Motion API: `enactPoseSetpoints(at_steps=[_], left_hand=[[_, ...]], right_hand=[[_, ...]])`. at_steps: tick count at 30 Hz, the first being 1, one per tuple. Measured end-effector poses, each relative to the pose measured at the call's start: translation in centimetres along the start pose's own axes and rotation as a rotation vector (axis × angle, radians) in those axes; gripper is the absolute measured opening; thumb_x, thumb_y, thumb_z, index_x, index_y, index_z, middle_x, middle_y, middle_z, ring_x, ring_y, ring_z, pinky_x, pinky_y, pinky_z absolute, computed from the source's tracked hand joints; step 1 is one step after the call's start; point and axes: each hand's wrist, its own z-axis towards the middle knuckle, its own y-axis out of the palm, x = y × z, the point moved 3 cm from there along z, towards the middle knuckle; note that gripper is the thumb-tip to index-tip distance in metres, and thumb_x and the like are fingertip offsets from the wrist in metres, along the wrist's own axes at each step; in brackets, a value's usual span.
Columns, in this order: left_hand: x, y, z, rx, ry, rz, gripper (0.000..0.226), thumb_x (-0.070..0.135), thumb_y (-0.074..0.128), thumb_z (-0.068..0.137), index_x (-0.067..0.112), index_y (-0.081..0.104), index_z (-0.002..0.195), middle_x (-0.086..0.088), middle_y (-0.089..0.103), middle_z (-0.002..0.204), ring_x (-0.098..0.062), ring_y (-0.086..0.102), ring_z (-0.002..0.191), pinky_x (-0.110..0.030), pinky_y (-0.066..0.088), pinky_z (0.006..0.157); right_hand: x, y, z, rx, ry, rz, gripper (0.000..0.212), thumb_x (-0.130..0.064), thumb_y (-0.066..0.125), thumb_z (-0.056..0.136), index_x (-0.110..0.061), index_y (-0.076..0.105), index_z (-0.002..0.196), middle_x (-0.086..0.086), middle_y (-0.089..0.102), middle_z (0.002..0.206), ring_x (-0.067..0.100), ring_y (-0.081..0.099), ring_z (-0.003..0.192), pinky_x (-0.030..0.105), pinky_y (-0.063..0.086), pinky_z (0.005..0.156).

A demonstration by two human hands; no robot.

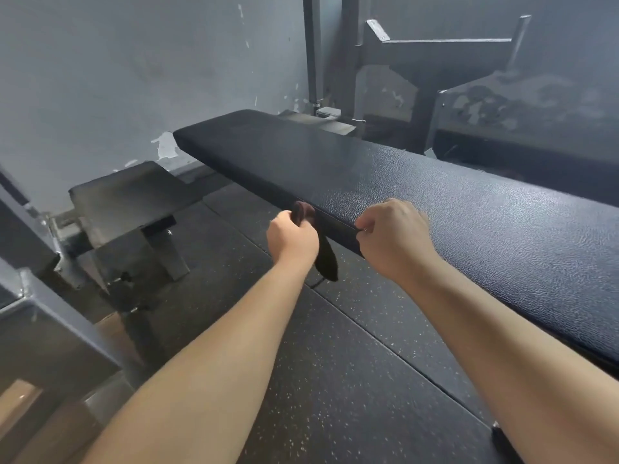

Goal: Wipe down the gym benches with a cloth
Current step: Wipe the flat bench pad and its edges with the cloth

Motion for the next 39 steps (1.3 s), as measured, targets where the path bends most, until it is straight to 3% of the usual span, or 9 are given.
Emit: enactPoseSetpoints(at_steps=[8, 14, 19, 23, 26, 30, 35, 39], left_hand=[[0.2, -0.4, 1.0, 0.143, -0.134, -0.184, 0.031, 0.025, 0.066, 0.099, 0.011, 0.061, 0.126, -0.007, 0.068, 0.12, -0.024, 0.067, 0.11, -0.039, 0.057, 0.096], [0.3, 0.6, -0.5, 0.152, -0.098, -0.281, 0.02, 0.031, 0.068, 0.096, 0.021, 0.053, 0.105, -0.001, 0.061, 0.106, -0.024, 0.065, 0.097, -0.042, 0.059, 0.09], [0.7, 0.2, -1.2, 0.09, -0.218, -0.474, 0.036, 0.05, 0.055, 0.095, 0.016, 0.065, 0.1, 0.001, 0.067, 0.101, -0.022, 0.064, 0.096, -0.04, 0.054, 0.093], [-0.5, -0.7, -1.3, 0.042, -0.456, -0.634, 0.02, 0.032, 0.055, 0.098, 0.018, 0.064, 0.088, -0.008, 0.07, 0.112, -0.03, 0.067, 0.101, -0.042, 0.055, 0.096], [-0.9, -0.3, -1.5, -0.02, -0.443, -0.645, 0.004, 0.024, 0.068, 0.095, 0.02, 0.068, 0.095, -0.007, 0.073, 0.112, -0.027, 0.07, 0.101, -0.041, 0.057, 0.095], [0.0, 0.7, -2.0, -0.061, -0.396, -0.587, 0.031, 0.033, 0.077, 0.091, 0.02, 0.063, 0.116, -0.003, 0.07, 0.113, -0.021, 0.067, 0.099, -0.028, 0.051, 0.066], [0.4, 0.8, -2.2, -0.133, -0.483, -0.525, 0.044, 0.044, 0.072, 0.092, 0.022, 0.051, 0.124, -0.003, 0.063, 0.118, -0.027, 0.063, 0.104, -0.048, 0.057, 0.097], [0.1, 0.6, -1.9, -0.17, -0.475, -0.569, 0.043, 0.043, 0.075, 0.09, 0.02, 0.058, 0.122, -0.008, 0.067, 0.114, -0.029, 0.068, 0.098, -0.045, 0.064, 0.082]], right_hand=[[1.0, -0.8, -0.7, 0.009, -0.019, 0.085, 0.015, -0.016, 0.066, 0.084, -0.017, 0.077, 0.095, 0.007, 0.066, 0.101, 0.032, 0.055, 0.103, 0.042, 0.046, 0.094], [1.0, -0.8, -0.8, 0.003, -0.016, 0.101, 0.014, -0.016, 0.063, 0.083, -0.014, 0.076, 0.089, 0.008, 0.067, 0.097, 0.034, 0.056, 0.1, 0.042, 0.048, 0.091], [0.8, -1.0, -0.7, -0.002, 0.001, 0.131, 0.015, -0.019, 0.062, 0.084, -0.018, 0.077, 0.088, 0.006, 0.069, 0.099, 0.033, 0.057, 0.102, 0.042, 0.049, 0.094], [0.7, -1.0, -0.4, 0.007, 0.021, 0.137, 0.015, -0.02, 0.062, 0.084, -0.016, 0.077, 0.086, 0.004, 0.071, 0.098, 0.033, 0.059, 0.101, 0.042, 0.05, 0.093], [0.7, -0.8, -0.2, 0.016, 0.035, 0.126, 0.015, -0.02, 0.062, 0.084, -0.015, 0.076, 0.084, 0.003, 0.07, 0.095, 0.033, 0.059, 0.098, 0.041, 0.051, 0.092], [0.5, -0.4, 0.0, 0.01, 0.037, 0.074, 0.014, -0.022, 0.061, 0.081, -0.015, 0.073, 0.08, 0.003, 0.068, 0.092, 0.033, 0.057, 0.095, 0.038, 0.048, 0.087], [0.4, -0.3, 0.1, 0.006, 0.039, 0.054, 0.014, -0.024, 0.062, 0.082, -0.018, 0.073, 0.08, 0.003, 0.067, 0.096, 0.032, 0.058, 0.098, 0.037, 0.047, 0.087], [0.5, -0.1, 0.0, 0.008, 0.047, 0.064, 0.014, -0.024, 0.062, 0.083, -0.019, 0.074, 0.081, 0.002, 0.068, 0.098, 0.031, 0.057, 0.099, 0.037, 0.045, 0.088]])
